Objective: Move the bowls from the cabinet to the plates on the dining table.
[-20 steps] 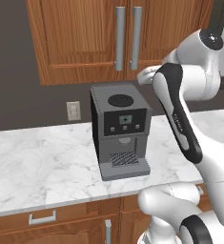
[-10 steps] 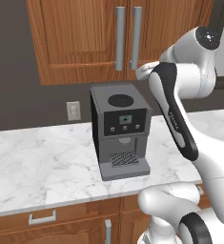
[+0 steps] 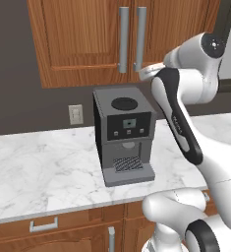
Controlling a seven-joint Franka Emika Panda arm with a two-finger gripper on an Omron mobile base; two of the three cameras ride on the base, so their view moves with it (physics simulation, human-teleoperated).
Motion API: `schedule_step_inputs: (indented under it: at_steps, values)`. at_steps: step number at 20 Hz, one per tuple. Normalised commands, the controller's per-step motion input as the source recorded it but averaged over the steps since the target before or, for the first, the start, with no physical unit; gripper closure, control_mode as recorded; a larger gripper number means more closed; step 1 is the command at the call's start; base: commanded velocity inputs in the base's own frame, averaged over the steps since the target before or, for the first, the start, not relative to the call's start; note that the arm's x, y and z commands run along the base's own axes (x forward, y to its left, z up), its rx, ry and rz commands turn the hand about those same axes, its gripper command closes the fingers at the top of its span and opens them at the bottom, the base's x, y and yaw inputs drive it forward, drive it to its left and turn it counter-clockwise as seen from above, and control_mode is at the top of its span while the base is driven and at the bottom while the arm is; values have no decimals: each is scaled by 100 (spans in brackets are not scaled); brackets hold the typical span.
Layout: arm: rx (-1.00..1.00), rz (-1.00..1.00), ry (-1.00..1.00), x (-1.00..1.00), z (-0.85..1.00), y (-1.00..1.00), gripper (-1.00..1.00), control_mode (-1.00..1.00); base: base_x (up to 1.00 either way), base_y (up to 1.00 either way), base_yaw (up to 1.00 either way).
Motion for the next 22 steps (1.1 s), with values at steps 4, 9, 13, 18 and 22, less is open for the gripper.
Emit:
schedule_step_inputs:
  at_steps: [4, 9, 13, 18, 22]
  values:
    - [-1, -3, -4, 15, 11, 8, -100, -100, 0, 0, 0]
    - [-1, -6, -3, 16, 14, 11, -100, -100, 0, 0, 0]
    - [0, -5, -1, 16, 15, 6, -100, -100, 0, 0, 0]
    - [0, -3, 0, 18, 9, 3, -100, -100, 0, 0, 0]
    - [0, -1, 0, 18, 3, 0, -100, -100, 0, 0, 0]
